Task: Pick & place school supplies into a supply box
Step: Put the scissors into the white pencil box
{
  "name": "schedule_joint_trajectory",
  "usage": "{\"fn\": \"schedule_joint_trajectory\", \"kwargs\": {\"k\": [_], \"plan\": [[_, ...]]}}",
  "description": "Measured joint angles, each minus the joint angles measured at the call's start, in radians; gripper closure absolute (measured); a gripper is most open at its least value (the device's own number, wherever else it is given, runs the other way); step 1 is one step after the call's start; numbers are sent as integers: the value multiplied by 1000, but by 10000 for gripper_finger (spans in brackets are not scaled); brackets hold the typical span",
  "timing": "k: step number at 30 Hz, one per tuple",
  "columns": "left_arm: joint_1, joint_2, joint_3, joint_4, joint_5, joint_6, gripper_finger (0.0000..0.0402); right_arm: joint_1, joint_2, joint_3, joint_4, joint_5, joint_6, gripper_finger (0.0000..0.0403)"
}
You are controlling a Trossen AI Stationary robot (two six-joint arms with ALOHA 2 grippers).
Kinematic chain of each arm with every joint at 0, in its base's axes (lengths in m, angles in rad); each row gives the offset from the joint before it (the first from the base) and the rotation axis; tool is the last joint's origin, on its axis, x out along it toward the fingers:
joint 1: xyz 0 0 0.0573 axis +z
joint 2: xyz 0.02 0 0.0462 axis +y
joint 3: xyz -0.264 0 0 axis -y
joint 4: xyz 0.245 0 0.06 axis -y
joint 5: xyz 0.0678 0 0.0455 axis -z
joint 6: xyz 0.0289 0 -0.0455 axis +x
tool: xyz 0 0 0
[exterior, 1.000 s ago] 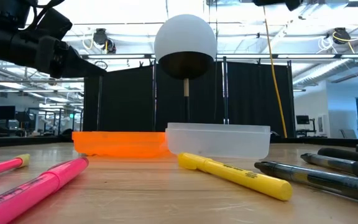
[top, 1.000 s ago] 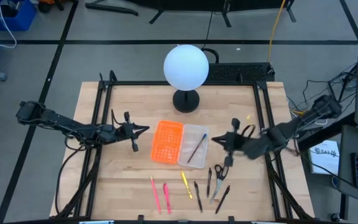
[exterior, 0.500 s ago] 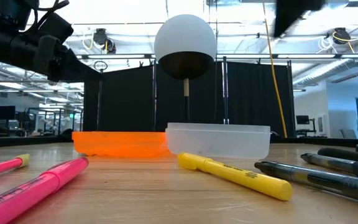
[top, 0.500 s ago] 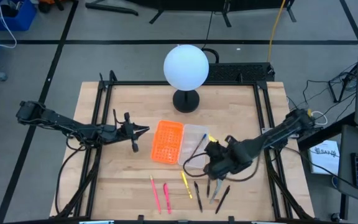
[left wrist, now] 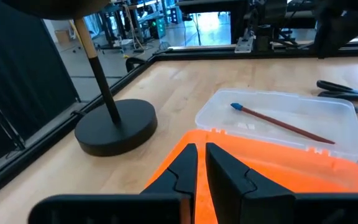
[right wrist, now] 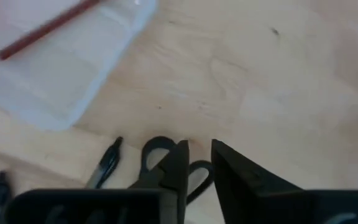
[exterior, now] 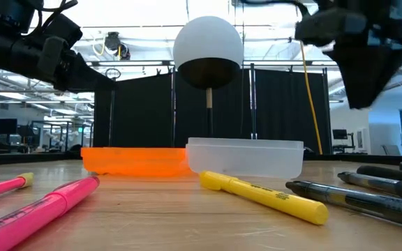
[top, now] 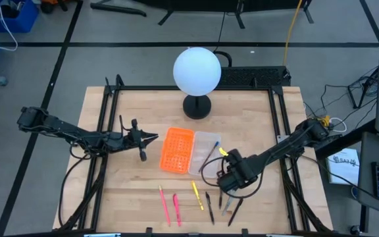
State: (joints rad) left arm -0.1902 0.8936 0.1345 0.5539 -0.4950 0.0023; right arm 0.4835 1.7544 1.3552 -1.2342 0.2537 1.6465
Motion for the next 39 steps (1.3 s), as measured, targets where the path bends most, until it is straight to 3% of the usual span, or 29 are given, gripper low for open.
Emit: {"fn": "schedule_joint_trajectory", "kwargs": {"k": [13, 29, 39], "plan": [[0, 0, 0, -3, 0, 53, 360, 5, 0, -61, 164, -98, 200, 320], [0, 0, 0, -2, -1, 121, 360, 39, 6, -61, 196, -75, 349, 318], [0, 0, 0, -2, -1, 117, 360, 55, 6, -116, 240, -136, 462, 241]]}}
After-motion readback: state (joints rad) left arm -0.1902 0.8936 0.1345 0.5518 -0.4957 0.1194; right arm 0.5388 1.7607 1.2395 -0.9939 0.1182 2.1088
